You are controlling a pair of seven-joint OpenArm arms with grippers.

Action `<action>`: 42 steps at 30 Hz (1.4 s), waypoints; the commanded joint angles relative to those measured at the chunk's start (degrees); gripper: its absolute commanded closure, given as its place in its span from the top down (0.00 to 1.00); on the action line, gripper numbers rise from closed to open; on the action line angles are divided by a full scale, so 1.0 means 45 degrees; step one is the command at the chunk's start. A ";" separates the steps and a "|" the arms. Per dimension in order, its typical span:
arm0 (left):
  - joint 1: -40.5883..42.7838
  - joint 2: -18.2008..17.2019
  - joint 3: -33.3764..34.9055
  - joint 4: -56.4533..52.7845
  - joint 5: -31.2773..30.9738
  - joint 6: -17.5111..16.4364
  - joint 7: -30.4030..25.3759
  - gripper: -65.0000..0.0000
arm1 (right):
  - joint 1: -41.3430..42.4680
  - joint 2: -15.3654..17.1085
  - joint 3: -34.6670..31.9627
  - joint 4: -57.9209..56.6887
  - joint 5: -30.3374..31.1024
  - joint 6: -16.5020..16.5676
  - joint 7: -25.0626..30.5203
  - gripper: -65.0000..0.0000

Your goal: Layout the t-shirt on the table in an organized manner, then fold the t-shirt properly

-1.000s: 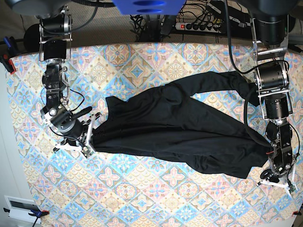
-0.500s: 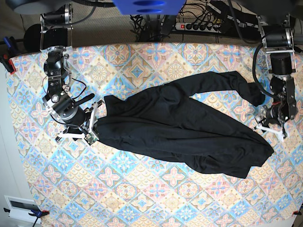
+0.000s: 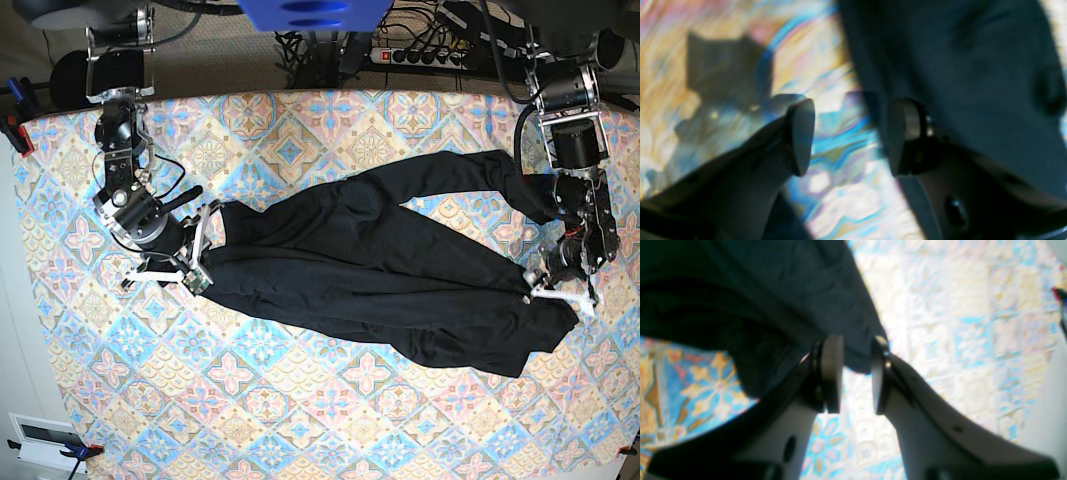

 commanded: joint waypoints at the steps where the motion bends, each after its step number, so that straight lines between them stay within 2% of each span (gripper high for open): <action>1: -0.0395 -0.0011 -0.0037 0.0196 0.0029 0.0009 -0.0300 0.51 | 0.0159 0.0126 0.0112 0.0249 0.0080 -0.0057 0.0223 0.21; 9: -0.0630 0.0477 -0.0037 0.0099 0.0049 0.0029 -0.0437 0.51 | 0.0159 0.0126 0.0112 0.0249 0.0080 -0.0057 0.0223 0.21; 16: -0.1235 0.0692 -0.0017 -0.1914 0.0049 0.0029 -0.1140 0.50 | 0.0159 0.0126 0.0093 0.0249 0.0080 -0.0057 0.0223 0.21; 22: -0.1255 0.0946 0.0745 -0.1894 -0.0010 0.0029 -0.1277 0.46 | 0.0159 0.0126 0.0073 0.0230 0.0061 -0.0057 0.0223 0.21; 27: -0.1313 0.1005 0.0784 -0.1894 -0.0088 0.0029 -0.1277 0.44 | 0.0178 0.0126 0.0073 0.0230 0.0061 -0.0057 0.0223 0.21; 42: -0.2212 0.0927 0.0725 -0.1582 -0.0127 0.0029 0.0032 0.44 | 0.0237 0.0126 0.0112 0.0034 0.0041 -0.0057 0.0223 0.21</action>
